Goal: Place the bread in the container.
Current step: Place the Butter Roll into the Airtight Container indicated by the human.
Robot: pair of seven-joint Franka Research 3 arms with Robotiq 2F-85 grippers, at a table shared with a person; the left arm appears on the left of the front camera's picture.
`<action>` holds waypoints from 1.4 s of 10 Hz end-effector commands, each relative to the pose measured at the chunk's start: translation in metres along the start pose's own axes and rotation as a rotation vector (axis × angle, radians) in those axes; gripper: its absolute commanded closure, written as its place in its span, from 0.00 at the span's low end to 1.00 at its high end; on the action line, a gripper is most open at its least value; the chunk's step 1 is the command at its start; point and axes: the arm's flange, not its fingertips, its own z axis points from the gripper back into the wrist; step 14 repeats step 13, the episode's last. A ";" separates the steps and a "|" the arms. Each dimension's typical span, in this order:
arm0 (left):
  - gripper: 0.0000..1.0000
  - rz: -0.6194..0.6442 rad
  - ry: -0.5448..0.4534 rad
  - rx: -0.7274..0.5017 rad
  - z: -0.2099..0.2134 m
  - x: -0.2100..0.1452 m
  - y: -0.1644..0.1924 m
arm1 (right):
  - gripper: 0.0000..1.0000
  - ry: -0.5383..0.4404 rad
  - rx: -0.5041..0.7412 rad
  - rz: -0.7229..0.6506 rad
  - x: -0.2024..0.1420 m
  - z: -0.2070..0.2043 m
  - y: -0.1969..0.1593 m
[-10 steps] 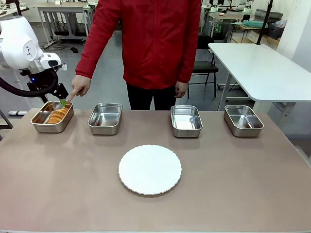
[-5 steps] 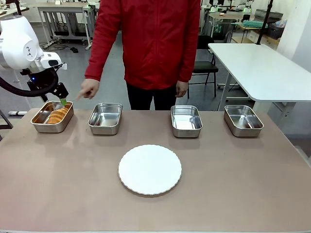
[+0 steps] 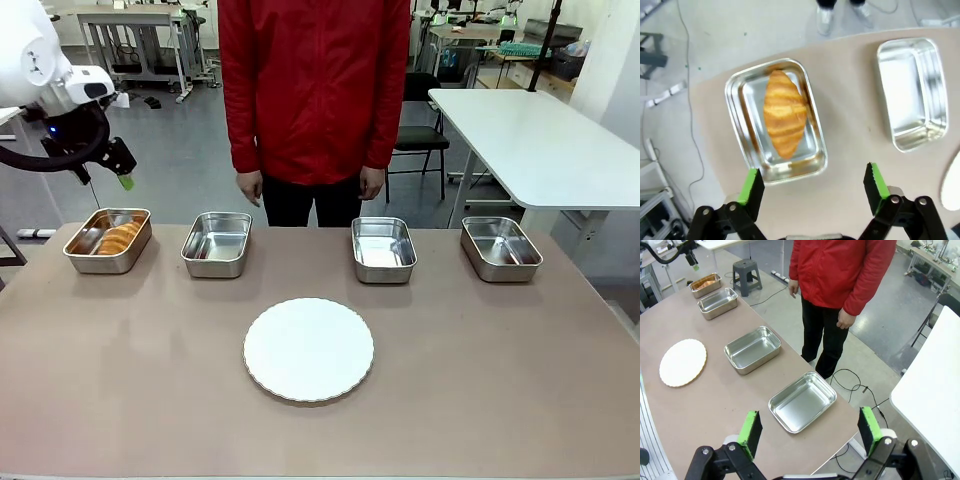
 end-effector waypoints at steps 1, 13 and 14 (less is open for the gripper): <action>0.00 0.031 -0.085 0.056 0.030 -0.061 -0.034 | 0.00 -0.004 0.001 0.004 0.002 0.001 0.002; 0.00 0.013 -0.141 0.065 0.056 -0.186 -0.107 | 0.00 -0.004 0.001 0.004 0.002 0.001 0.002; 0.00 0.013 -0.141 0.065 0.056 -0.186 -0.107 | 0.00 -0.004 0.001 0.004 0.002 0.001 0.002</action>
